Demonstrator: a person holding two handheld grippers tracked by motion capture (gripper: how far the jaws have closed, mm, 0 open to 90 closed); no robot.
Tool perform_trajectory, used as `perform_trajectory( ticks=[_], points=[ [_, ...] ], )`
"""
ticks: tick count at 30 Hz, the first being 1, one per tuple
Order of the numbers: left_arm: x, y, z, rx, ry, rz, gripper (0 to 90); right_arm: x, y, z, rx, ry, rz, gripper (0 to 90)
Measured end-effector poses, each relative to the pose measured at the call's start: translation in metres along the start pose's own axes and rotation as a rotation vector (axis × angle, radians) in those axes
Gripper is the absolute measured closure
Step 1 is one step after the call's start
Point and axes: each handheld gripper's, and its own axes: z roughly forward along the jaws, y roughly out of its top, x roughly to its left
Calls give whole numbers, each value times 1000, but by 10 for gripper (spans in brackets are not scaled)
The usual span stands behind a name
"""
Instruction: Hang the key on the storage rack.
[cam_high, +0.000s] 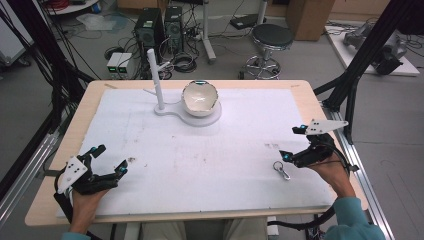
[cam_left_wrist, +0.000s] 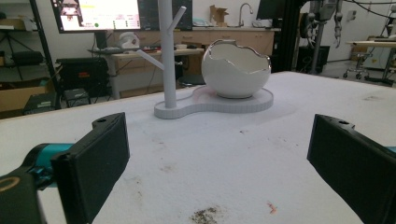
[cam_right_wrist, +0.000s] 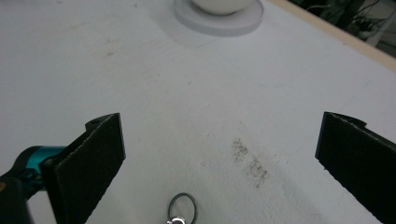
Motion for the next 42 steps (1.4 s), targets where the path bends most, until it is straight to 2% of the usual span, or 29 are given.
perform_trajectory(
  ticks=[4,5,6,13,21,25,27,35,36,40,42],
  points=[
    [0,0,0,-1,0,-2,62,-1,1,9,88,49,-11,6],
    [0,0,0,-1,0,-2,62,-1,1,9,88,49,-11,6],
    [0,0,0,-1,0,-2,62,0,2,14,126,62,-16,6],
    [0,0,0,-1,0,1,62,-2,0,27,278,127,-28,6],
    [0,0,0,-4,2,-7,62,-3,-2,36,334,158,-46,6],
    [0,0,0,-2,2,-4,62,-4,-4,40,359,184,-41,6],
    [0,0,0,-2,2,-3,61,-4,-6,45,381,223,-29,6],
    [0,0,0,-3,1,-4,62,-4,-10,54,459,249,-23,16],
    [0,0,0,-2,1,-3,62,-3,-10,55,461,256,-18,40],
    [0,0,0,-3,0,-4,62,-3,-10,56,464,272,-11,43],
    [0,0,0,-3,0,-4,62,-3,-11,57,485,273,3,54]
  ],
)
